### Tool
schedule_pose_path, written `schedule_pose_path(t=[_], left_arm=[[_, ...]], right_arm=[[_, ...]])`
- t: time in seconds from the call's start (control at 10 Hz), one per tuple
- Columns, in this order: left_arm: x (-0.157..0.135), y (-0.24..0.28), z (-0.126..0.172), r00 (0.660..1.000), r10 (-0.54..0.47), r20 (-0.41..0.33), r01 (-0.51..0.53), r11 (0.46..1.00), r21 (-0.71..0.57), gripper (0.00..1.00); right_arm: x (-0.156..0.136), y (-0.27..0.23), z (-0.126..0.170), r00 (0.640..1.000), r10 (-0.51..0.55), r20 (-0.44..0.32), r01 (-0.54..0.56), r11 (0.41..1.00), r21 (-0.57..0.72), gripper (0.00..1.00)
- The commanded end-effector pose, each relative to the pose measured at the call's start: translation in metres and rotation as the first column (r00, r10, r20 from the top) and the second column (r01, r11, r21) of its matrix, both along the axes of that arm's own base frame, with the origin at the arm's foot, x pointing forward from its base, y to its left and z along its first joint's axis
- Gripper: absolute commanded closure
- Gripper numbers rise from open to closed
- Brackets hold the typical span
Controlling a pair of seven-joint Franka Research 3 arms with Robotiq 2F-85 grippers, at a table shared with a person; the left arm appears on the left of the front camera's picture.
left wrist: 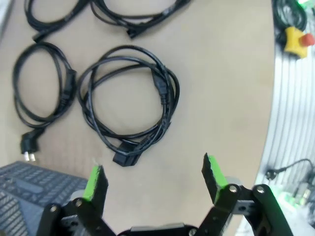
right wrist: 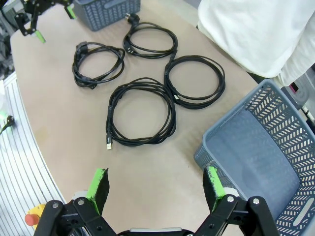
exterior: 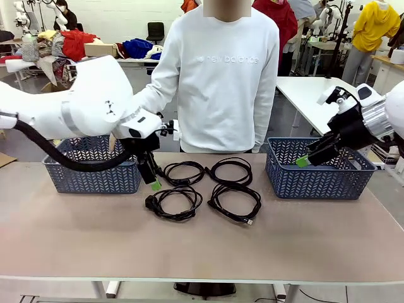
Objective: Organize the cables according to human instructions.
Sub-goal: Pick up a bundle of cables and place it in the basket indicated by the human.
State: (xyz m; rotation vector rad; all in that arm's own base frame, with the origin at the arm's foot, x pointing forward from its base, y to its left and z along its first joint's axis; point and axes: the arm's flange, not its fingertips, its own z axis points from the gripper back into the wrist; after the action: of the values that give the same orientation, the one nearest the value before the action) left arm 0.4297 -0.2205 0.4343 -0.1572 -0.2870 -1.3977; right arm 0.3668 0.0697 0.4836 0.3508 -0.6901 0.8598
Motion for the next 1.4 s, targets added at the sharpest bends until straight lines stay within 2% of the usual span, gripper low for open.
schedule_pose_path(t=[0.0,0.3,0.4,0.8,1.3], left_arm=[[0.004,0.001,-0.003,0.999,-0.05,0.003,0.05,0.997,0.052,0.0],[-0.001,0.005,-0.006,0.997,-0.08,0.017,0.08,0.996,0.044,0.0],[0.002,-0.006,-0.013,0.999,-0.042,-0.001,0.042,0.998,0.052,0.0],[0.002,-0.006,-0.013,0.999,-0.042,-0.001,0.042,0.998,0.052,0.0],[0.005,-0.024,-0.043,0.982,-0.189,-0.001,0.187,0.973,0.138,0.0]], right_arm=[[0.002,-0.001,-0.001,1.0,0.008,0.003,-0.008,1.0,0.016,0.0],[0.002,-0.001,-0.001,1.0,0.008,0.003,-0.008,1.0,0.016,0.0],[0.002,-0.001,-0.001,1.0,0.008,0.003,-0.008,1.0,0.016,0.0],[0.002,-0.001,-0.001,1.0,0.008,0.003,-0.008,1.0,0.016,0.0],[0.002,-0.001,-0.001,1.0,0.008,0.003,-0.008,1.0,0.016,0.0]])
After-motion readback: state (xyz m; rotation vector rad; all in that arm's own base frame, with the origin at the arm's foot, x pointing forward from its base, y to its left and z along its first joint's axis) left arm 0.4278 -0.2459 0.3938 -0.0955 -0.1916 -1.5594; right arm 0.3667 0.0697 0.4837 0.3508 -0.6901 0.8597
